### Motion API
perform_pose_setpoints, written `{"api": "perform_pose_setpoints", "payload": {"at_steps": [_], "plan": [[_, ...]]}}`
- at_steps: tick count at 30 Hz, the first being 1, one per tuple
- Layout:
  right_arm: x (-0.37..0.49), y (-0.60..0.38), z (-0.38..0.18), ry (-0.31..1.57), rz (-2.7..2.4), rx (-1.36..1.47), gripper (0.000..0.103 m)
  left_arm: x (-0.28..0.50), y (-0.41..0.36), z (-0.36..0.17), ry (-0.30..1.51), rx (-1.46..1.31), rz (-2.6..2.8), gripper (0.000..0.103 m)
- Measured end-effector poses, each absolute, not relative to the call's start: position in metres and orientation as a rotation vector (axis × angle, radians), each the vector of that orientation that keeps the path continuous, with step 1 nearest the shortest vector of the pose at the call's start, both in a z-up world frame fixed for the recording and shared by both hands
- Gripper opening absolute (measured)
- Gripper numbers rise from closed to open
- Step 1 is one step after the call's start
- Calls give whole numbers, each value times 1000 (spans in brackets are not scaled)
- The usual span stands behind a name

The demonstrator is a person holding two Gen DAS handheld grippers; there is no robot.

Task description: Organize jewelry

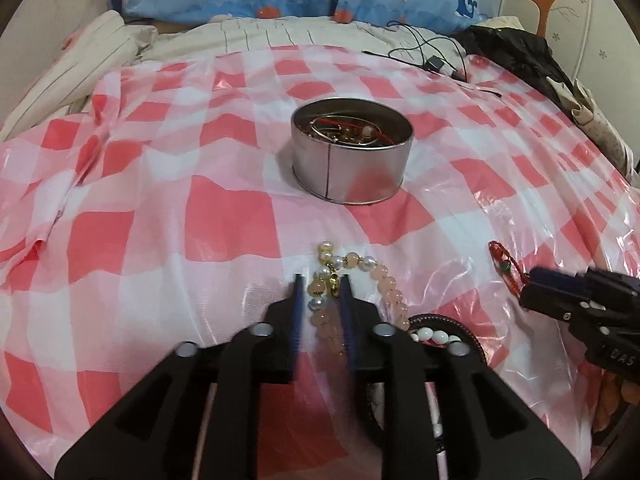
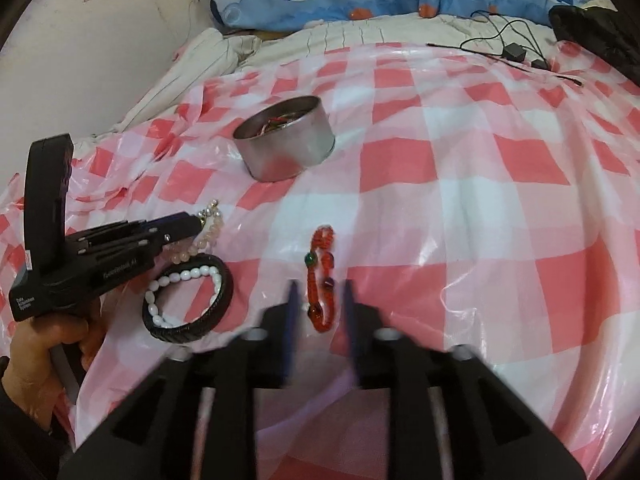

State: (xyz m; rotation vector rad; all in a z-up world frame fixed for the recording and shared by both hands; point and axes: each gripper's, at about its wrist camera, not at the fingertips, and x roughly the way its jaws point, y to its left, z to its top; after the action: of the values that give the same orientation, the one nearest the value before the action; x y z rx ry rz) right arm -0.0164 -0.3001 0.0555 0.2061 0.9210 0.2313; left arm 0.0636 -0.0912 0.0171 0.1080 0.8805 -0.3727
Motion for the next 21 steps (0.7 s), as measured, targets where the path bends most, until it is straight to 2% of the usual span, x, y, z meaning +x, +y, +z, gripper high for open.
{"api": "perform_pose_setpoints", "payload": {"at_steps": [1,2,5,6,7,8,9,11,21], "plan": [[-17,-300,56,915,226,203,39,63,-93,16,879,118,-377,33],[-16,-300,55,918,224,199,39,62,-95,16,878,133,-380,37],[-13,-297,47,961,217,172,39,58,-103,14,868,179,-365,38],[-12,-294,46,967,214,156,37,57,-104,14,862,191,-360,35],[-11,-293,46,968,215,147,28,55,-105,14,854,202,-357,15],[-11,-292,46,969,222,139,20,54,-107,14,849,210,-358,9],[-12,-292,45,971,230,140,15,53,-107,14,843,214,-357,8],[-13,-293,47,962,234,145,13,51,-108,16,831,221,-355,8],[-14,-296,49,944,253,193,12,50,-109,16,830,228,-347,8]]}}
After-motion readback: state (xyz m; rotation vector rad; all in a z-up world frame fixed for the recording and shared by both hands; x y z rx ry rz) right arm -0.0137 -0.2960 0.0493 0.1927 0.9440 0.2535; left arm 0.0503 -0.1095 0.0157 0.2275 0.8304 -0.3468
